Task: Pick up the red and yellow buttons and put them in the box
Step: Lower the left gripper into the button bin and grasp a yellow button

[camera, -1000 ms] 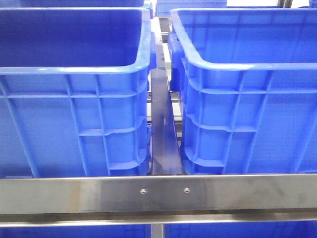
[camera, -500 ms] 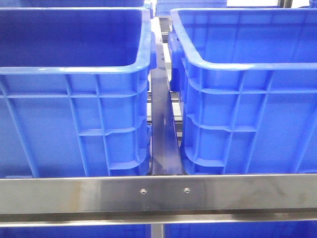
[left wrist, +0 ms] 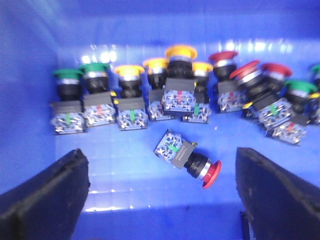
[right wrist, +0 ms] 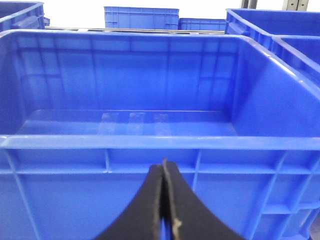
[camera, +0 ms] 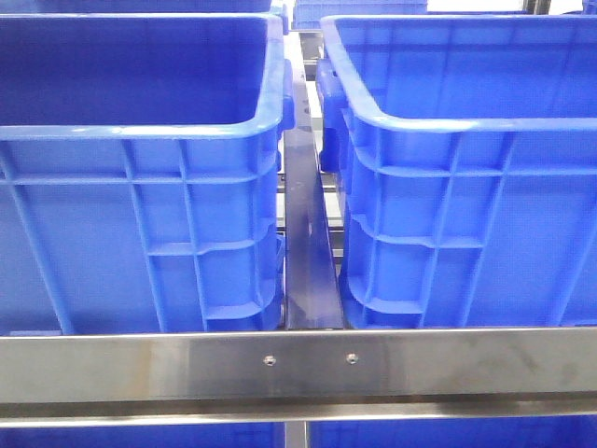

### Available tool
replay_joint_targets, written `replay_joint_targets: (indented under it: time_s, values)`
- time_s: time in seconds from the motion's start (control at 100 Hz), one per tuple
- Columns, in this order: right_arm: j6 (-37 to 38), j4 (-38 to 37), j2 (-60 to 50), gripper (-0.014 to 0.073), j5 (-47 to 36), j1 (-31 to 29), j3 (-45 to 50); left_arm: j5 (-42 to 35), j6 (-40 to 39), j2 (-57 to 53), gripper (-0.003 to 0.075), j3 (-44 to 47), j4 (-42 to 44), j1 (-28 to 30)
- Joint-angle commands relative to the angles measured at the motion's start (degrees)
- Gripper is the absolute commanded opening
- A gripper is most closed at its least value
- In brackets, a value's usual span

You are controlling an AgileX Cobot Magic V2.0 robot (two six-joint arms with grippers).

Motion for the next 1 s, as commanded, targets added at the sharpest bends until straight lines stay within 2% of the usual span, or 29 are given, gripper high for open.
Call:
replay_joint_targets:
  time_s: [0.0,0.36,0.55,0.99]
  values:
    - [-0.02,-0.29,-1.33,-0.0041,-4.39,0.0,-0.99,0.37,0.85,2.91,0.0568,-5.5,-0.7,-1.05]
    - [-0.02,-0.29,-1.33,-0.0041,-4.39,0.0,-0.99,1.48,0.97,16.92,0.0568,-15.0,-0.7,-4.52]
    - [-0.02,-0.29,-1.33,-0.0041,-4.39,0.0,-0.99,0.97,0.97,21.14,0.0568,-15.95,2.38,-4.52]
    - [-0.02,-0.29,-1.33,-0.0041,-4.39,0.0,-0.99,-3.39,0.87,27.52,0.0568,-16.17,2.05,-4.52]
